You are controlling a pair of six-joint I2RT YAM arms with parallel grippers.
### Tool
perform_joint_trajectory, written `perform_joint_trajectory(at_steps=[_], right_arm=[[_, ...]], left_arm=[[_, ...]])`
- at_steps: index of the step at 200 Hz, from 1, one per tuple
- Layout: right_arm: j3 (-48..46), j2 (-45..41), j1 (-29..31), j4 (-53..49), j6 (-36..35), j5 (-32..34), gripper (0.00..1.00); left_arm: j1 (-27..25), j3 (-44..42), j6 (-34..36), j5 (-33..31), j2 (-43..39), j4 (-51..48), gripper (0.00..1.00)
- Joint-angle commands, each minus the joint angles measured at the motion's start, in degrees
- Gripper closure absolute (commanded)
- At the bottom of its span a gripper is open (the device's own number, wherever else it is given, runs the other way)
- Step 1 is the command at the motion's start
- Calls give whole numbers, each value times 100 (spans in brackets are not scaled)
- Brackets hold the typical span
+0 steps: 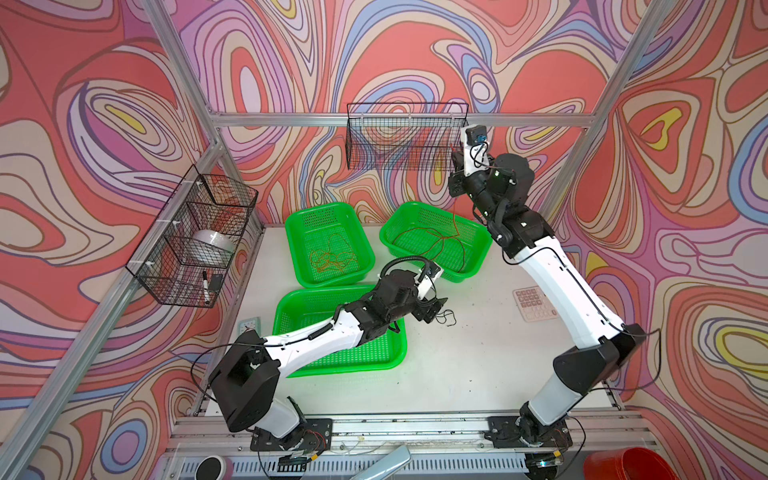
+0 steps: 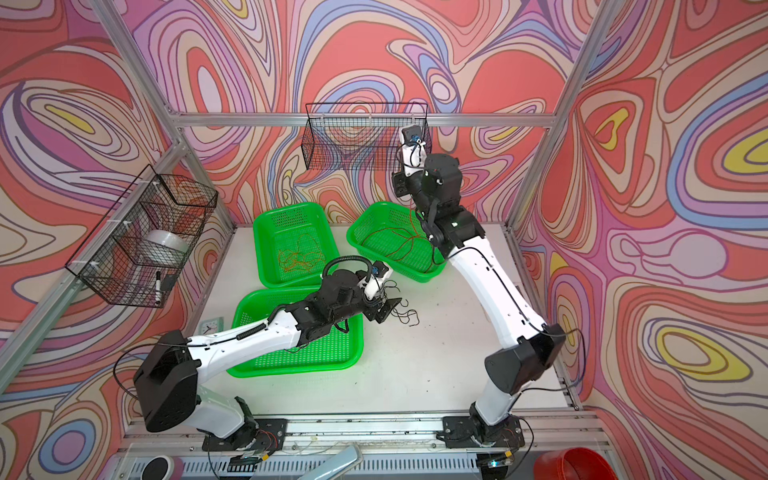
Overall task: Untangle the cables
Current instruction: 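Lower the red wire into the farther basket with the right gripper and open it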
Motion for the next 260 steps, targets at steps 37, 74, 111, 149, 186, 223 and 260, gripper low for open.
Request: perform_joint_trajectory(at_steps=[37,74,111,149,186,223,260], right_arm=[[16,1095,-25,906,-25,619,100],[450,1805,-29,931,-61,250,100],[1100,2225,-31,891,-65,243,100],[677,2037,-32,1137,30,368,100],[-535,1774,-156,1282,258,527,100],[-1693,1653,-401,1445,760,588,100],[-1798,1952,-680,883,1165,487,75]], left_arm=[[-11,-145,303,-138,-383,-778,15],[-8,-111,484,-122,-472,-948,18],[12,-88,500,-110,-391,-1016,18],[47,-100,515,-138,-344,-1052,18],[104,-165,441,-143,-373,-1042,18],[125,-244,326,-94,-414,-1000,18],[117,-238,246,-115,-400,-1001,18]])
